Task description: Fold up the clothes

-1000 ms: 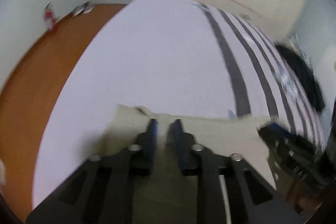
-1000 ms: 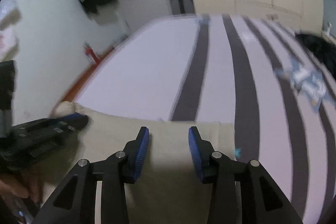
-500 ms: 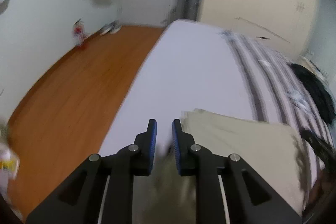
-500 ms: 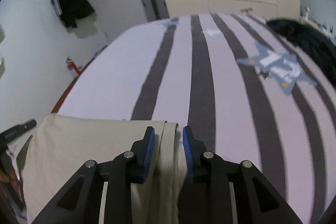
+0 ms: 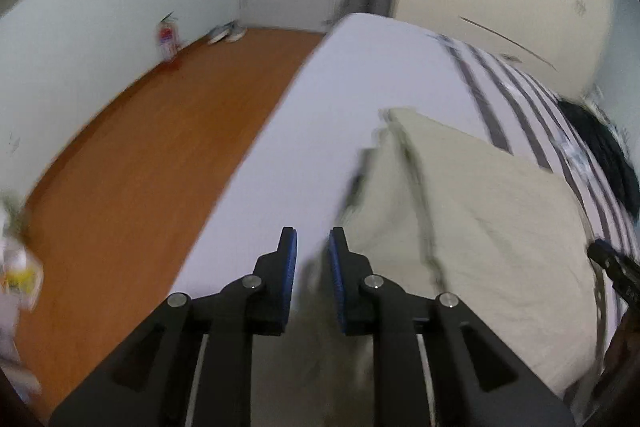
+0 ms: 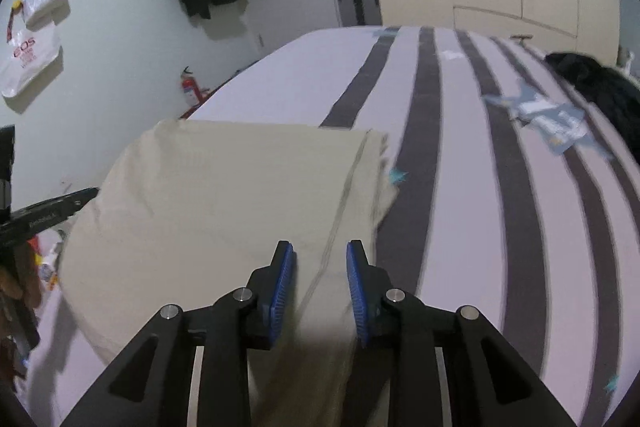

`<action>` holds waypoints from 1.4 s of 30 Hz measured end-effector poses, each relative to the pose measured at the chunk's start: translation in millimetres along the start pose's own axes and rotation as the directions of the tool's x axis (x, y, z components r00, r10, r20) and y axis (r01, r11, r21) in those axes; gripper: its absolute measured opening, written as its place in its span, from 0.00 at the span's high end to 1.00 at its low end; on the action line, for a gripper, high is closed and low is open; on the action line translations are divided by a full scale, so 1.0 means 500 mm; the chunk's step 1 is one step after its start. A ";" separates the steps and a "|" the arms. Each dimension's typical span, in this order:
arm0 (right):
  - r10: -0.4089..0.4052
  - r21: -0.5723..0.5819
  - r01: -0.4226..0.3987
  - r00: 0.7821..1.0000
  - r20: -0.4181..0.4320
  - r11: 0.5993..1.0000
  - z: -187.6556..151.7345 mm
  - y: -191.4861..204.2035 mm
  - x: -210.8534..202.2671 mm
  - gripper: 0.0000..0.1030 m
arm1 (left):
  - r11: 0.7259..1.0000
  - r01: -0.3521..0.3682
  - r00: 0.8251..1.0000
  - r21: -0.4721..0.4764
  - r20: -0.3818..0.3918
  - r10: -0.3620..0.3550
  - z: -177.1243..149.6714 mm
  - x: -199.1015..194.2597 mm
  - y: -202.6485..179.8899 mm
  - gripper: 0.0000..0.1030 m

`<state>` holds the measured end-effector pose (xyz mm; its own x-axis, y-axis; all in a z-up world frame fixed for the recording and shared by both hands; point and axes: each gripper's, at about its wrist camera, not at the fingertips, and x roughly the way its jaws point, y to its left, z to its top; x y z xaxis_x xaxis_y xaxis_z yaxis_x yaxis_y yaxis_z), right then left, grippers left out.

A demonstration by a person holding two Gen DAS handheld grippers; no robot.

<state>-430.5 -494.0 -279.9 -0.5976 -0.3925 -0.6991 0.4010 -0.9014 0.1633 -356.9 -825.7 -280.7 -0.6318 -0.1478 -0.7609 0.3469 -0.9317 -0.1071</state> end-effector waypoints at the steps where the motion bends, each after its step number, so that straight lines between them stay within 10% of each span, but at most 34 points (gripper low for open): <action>1: -0.014 0.025 0.014 1.000 -0.003 1.000 0.004 -0.015 -0.003 0.75 | 1.000 0.003 1.000 0.015 0.006 -0.003 0.004 -0.006 -0.005 0.86; 11: -0.031 0.085 0.029 0.999 0.022 0.996 0.053 -0.060 -0.086 0.68 | 0.994 0.098 0.992 0.048 0.079 -0.102 0.023 -0.174 -0.104 0.64; 20: -0.033 0.005 0.033 0.998 0.054 0.999 -0.006 -0.055 -0.287 0.24 | 0.995 0.061 0.992 0.076 0.107 -0.069 -0.091 -0.354 -0.227 0.13; 28: -0.068 -0.075 0.071 0.997 0.037 0.995 -0.104 -0.106 -0.457 0.11 | 0.999 -0.026 0.995 0.046 0.094 0.022 -0.238 -0.528 -0.373 0.02; 42: 0.188 -0.234 -0.167 0.979 0.072 0.958 -0.232 -0.254 -0.850 0.01 | 0.960 -0.197 0.956 -0.200 0.177 0.233 -0.518 -0.911 -0.626 0.01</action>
<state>-146.8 -191.4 -84.2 -0.5602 -0.5673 -0.6036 0.6462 -0.7552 0.1100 1.5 -380.7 -66.2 -0.6457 -0.4173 -0.6395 0.5964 -0.7986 -0.0810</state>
